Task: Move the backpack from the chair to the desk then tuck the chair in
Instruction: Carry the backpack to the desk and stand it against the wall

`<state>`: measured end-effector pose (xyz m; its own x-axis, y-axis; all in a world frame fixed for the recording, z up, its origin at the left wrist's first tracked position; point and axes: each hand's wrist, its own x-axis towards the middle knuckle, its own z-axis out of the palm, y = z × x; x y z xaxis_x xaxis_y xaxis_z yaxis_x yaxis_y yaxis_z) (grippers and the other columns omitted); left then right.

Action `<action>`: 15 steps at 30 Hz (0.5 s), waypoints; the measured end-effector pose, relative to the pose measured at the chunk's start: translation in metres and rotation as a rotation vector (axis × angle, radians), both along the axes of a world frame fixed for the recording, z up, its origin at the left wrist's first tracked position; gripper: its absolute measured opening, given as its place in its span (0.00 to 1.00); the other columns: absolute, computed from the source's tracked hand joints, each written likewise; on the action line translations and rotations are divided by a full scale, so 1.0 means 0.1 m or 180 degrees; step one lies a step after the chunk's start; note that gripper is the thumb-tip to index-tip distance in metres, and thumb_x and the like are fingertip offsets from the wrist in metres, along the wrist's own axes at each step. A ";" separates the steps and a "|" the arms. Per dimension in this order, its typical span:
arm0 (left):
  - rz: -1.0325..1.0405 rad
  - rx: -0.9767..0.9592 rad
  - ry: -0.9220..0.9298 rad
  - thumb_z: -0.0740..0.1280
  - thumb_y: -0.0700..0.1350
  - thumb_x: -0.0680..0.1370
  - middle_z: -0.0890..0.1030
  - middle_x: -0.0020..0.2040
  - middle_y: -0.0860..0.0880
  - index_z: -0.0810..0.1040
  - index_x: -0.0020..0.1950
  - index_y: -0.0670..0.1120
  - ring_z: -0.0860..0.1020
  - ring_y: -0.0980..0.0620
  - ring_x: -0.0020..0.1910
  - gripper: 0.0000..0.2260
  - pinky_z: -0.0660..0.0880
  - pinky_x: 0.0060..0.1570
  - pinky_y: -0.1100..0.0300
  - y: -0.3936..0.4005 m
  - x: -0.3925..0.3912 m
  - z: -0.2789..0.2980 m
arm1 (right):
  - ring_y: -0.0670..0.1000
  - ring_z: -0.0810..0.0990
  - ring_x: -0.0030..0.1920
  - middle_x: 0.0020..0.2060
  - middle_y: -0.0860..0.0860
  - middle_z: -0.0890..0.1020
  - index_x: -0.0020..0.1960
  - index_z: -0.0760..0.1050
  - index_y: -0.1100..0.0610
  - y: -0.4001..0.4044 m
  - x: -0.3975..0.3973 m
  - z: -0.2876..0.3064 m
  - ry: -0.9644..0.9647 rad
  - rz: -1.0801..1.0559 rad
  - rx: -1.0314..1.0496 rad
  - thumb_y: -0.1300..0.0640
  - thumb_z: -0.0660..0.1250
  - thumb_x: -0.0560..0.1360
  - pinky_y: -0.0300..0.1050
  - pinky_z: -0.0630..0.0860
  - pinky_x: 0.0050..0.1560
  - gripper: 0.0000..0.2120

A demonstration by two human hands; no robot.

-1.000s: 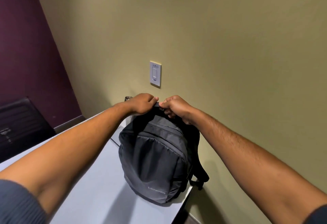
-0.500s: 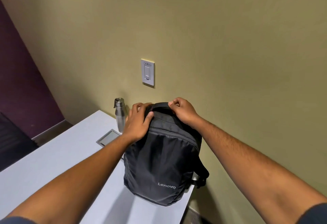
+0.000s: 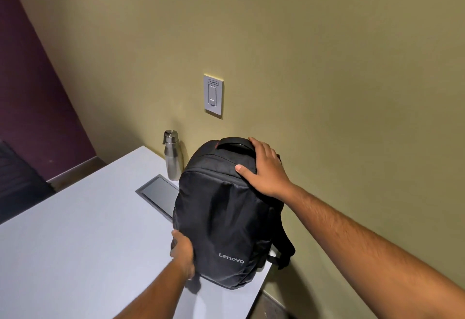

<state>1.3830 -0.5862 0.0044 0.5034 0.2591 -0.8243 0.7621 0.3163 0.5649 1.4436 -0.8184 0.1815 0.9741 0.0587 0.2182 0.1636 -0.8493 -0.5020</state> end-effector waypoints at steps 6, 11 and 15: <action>0.0437 -0.0298 0.0350 0.43 0.79 0.74 0.55 0.84 0.48 0.45 0.84 0.55 0.59 0.33 0.79 0.44 0.50 0.75 0.26 -0.41 0.14 0.09 | 0.55 0.52 0.86 0.87 0.53 0.54 0.88 0.46 0.47 -0.08 0.00 -0.12 -0.0026 0.0104 -0.0190 0.34 0.65 0.80 0.60 0.52 0.86 0.45; 0.0552 -0.0310 0.0303 0.43 0.79 0.73 0.52 0.85 0.48 0.41 0.83 0.57 0.55 0.33 0.80 0.44 0.45 0.75 0.25 -0.54 0.45 0.04 | 0.56 0.49 0.87 0.88 0.53 0.49 0.87 0.44 0.43 -0.15 0.10 -0.17 -0.0037 0.0073 -0.0281 0.33 0.66 0.80 0.62 0.49 0.86 0.46; 0.0502 -0.0283 0.0259 0.43 0.79 0.74 0.52 0.85 0.48 0.41 0.83 0.57 0.56 0.33 0.81 0.44 0.45 0.76 0.25 -0.61 0.76 -0.02 | 0.55 0.45 0.88 0.88 0.52 0.45 0.87 0.41 0.42 -0.20 0.23 -0.19 0.0012 0.0089 -0.0320 0.32 0.64 0.81 0.61 0.45 0.87 0.46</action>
<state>1.4588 -0.6469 0.0021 0.3930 0.2539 -0.8838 0.7413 0.4812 0.4679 1.4664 -0.8383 0.1622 0.9726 0.1074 0.2061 0.1863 -0.8906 -0.4150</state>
